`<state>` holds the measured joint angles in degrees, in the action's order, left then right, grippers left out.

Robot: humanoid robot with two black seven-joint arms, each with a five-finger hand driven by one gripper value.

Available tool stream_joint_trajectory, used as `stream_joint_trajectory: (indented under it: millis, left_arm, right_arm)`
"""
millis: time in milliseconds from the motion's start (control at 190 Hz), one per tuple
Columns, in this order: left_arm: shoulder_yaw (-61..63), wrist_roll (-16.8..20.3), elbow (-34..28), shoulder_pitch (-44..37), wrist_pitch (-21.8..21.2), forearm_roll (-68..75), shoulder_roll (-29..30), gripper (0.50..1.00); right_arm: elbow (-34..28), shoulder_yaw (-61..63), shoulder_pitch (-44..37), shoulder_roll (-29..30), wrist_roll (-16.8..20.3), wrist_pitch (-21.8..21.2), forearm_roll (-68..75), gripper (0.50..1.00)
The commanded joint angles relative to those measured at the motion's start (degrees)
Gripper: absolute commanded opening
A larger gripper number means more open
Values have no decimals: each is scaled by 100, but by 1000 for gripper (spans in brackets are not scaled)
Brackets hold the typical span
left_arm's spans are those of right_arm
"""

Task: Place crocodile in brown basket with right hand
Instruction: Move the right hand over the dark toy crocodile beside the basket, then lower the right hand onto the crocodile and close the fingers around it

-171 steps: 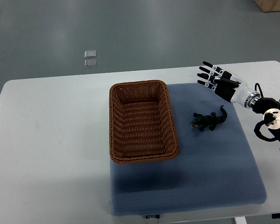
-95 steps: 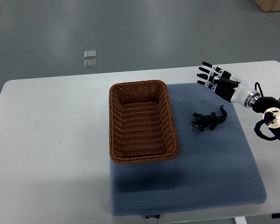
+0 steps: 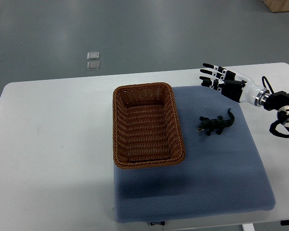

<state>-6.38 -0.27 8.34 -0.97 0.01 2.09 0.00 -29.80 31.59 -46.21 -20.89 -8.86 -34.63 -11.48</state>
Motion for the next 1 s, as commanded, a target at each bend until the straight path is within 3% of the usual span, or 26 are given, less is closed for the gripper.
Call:
stream_joint_trajectory:
  millis: [0, 200, 484, 658, 826, 994]
  left_arm:
    - [-4, 0, 1, 0, -1, 2, 0, 1000]
    - [-4, 0, 1, 0, -1, 2, 0, 1000]
    - [-4, 0, 1, 0, -1, 2, 0, 1000]
    - [-4, 0, 1, 0, -1, 2, 0, 1000]
    - [-4, 0, 1, 0, -1, 2, 0, 1000]
    - [-4, 0, 1, 0, -1, 2, 0, 1000]
  right_arm:
    - [1, -13, -125, -73, -11, -37, -65, 936]
    - [1, 14, -292, -311, -46, -37, -917, 936]
    - [-52, -4, -661, -601, -441, -37, -2543, 936]
    - [-606, -22, -643, -803, -635, -37, -3624, 936]
    - [-1660, -461, -547, -1137, -1047, 1089, -4933, 934]
    - [-1942, -1252, -722, -1602, -1829, 1846, -6032, 934]
